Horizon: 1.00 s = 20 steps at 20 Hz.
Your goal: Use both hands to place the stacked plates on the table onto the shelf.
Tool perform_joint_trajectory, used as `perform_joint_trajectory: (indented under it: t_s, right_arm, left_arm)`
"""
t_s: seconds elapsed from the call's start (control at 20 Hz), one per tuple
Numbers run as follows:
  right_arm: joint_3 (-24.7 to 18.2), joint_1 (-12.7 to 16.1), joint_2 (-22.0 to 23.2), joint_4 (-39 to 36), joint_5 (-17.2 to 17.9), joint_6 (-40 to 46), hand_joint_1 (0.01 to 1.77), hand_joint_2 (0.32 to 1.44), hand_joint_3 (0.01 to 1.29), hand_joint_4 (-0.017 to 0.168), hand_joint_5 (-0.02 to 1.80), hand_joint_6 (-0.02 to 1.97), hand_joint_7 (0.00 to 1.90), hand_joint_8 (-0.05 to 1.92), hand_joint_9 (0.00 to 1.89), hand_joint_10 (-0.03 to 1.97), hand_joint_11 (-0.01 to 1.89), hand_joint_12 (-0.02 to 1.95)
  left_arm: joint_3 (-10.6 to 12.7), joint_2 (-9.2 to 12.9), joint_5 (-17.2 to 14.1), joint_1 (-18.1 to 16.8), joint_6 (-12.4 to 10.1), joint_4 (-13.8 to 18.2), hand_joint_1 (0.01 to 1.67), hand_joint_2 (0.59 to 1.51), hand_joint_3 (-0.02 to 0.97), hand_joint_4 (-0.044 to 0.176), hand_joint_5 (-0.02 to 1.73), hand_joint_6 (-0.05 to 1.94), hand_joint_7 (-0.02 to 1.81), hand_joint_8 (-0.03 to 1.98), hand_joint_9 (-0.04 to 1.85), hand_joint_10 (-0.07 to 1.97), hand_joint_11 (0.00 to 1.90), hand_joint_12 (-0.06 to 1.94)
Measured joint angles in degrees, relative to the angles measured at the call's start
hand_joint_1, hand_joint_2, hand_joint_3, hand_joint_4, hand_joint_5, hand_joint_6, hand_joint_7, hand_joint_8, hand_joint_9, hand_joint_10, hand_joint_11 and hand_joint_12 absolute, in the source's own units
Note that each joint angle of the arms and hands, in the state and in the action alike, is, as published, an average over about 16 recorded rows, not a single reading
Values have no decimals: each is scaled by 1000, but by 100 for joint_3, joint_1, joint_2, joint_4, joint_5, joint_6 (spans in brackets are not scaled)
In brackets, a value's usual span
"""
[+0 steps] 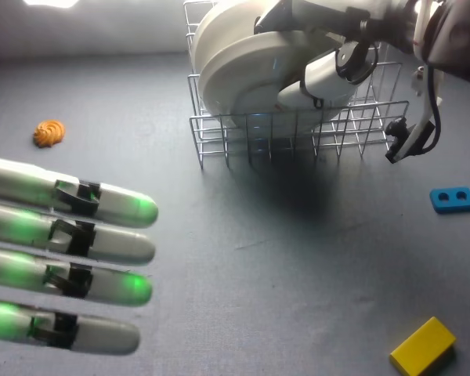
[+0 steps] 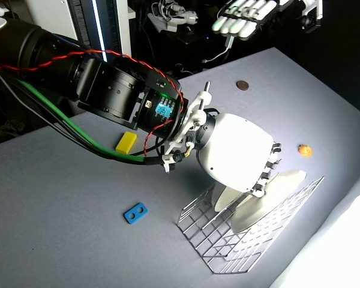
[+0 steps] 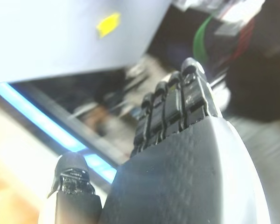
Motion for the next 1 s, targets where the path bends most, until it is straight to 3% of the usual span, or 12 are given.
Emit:
perform_joint_trajectory:
  t_s: [0.3, 0.5, 0.8, 1.0]
  right_arm:
    - [12, -118, -10, -77, 110, -27, 1231, 1073, 13, -6, 692, 946, 845, 785, 725, 937, 500, 1527]
    - [-40, -143, 42, -154, 150, -37, 1151, 1078, 13, -4, 606, 698, 735, 547, 601, 746, 324, 1471]
    - [-233, -53, 265, -271, 139, -46, 1047, 1061, 13, -3, 439, 233, 495, 126, 363, 465, 101, 1190]
    - [-453, 48, 532, -403, 107, -63, 996, 1036, 13, -3, 350, 101, 366, 41, 236, 304, 30, 987]
  left_arm:
    - [-33, -51, -335, -2, 100, 154, 14, 1139, -8, 3, 41, 7, 44, 9, 24, -57, 18, 18]
    - [-119, -59, -323, -1, 77, 69, 14, 1139, -10, 3, 38, 7, 39, 10, 20, -57, 18, 18]
    - [-233, -58, -281, -2, -5, -1, 14, 1139, -10, 3, 37, 7, 37, 10, 22, -57, 20, 17]
    - [-297, -41, -291, -10, -52, -38, 14, 1139, -9, 3, 36, 7, 34, 9, 21, -57, 20, 17]
